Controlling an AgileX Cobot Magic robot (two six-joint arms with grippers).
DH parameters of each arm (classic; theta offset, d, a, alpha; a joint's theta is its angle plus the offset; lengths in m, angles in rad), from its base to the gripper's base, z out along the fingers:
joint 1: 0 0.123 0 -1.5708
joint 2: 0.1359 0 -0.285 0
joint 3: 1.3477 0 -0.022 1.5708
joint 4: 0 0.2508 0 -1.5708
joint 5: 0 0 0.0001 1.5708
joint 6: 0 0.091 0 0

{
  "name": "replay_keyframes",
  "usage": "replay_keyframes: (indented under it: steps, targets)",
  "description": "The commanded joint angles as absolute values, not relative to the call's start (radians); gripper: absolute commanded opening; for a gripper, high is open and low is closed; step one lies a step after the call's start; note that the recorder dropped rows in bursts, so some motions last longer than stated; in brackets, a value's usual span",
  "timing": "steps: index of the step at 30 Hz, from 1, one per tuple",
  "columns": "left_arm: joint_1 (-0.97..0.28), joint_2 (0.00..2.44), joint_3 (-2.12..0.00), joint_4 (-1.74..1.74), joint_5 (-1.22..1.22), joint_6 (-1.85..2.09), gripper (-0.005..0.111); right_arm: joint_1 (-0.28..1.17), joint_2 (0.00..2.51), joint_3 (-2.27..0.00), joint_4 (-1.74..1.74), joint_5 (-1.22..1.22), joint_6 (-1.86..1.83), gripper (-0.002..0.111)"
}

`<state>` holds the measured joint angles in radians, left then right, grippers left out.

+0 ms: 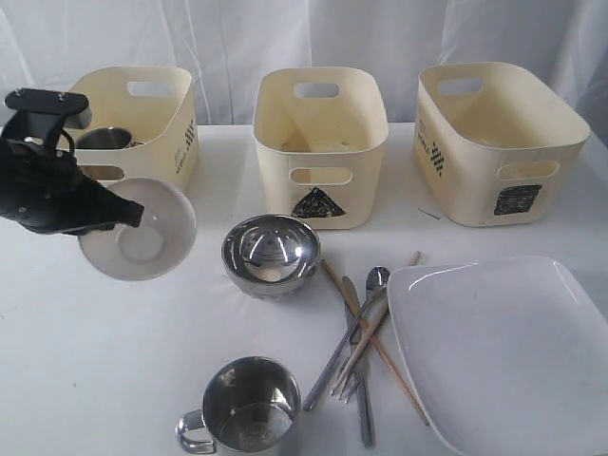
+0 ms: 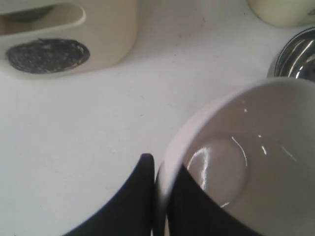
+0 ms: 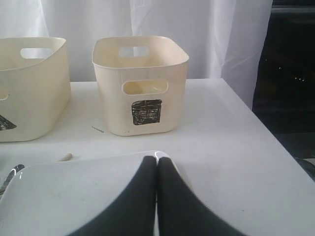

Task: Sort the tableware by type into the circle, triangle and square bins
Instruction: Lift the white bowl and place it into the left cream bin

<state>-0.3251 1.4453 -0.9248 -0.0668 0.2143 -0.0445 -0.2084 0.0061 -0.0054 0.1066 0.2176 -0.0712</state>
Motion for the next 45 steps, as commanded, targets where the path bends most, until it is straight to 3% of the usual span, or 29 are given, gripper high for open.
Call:
replay_keyframes:
  steps: [1,9,23,36,45]
  targets:
    - [-0.322,1.36,-0.963,-0.013,0.226,-0.04,0.0,-0.21,0.0,0.0,0.108,0.216,-0.075,0.0]
    - [-0.311,1.374,-1.149,0.087,0.163,-0.048,0.0,-0.21,0.0,0.0,0.108,0.216,-0.075,0.0]
    - [-0.129,1.659,-1.438,0.087,0.164,-0.055,0.0,-0.21,0.0,0.0,0.108,0.214,-0.075,0.0]
    - [-0.129,2.028,-1.682,0.087,0.15,-0.123,0.0,-0.21,0.0,0.0,0.108,0.214,-0.075,0.0]
    - [-0.129,2.099,-1.725,0.085,0.158,-0.138,0.0,-0.21,0.0,0.0,0.108,0.216,-0.075,0.0]
